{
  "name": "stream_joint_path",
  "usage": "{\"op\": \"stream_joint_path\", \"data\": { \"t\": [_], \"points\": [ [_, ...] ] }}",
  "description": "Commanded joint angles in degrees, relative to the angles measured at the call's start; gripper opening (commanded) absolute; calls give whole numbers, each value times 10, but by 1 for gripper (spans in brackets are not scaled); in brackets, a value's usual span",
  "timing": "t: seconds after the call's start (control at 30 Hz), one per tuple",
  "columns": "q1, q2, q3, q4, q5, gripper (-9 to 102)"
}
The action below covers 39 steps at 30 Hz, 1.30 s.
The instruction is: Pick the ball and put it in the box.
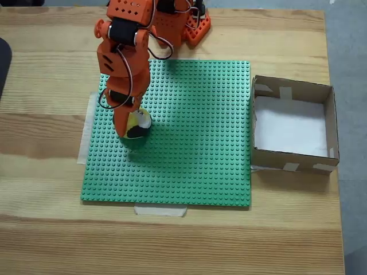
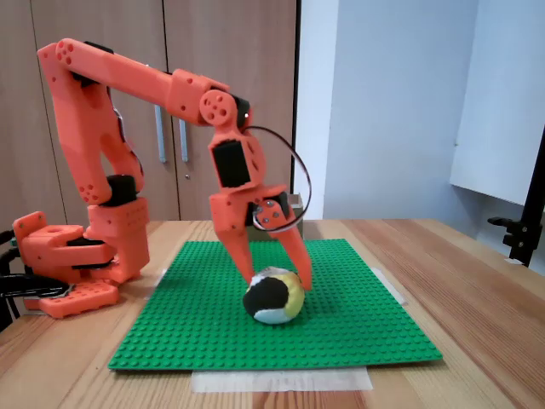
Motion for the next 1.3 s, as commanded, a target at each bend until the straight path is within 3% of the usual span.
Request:
{"op": "stream_joint_path", "data": {
  "t": [0.0, 0.27, 0.5, 0.57, 0.83, 1.27],
  "points": [
    [-10, 2, -3, -11, -4, 31],
    [-6, 4, -4, -30, -13, 25],
    [-5, 11, -11, -35, -22, 9],
    [-4, 11, -17, -31, -13, -1],
    [-4, 11, -63, 0, -16, -1],
    [-59, 13, -297, 134, -24, -1]
  ]
}}
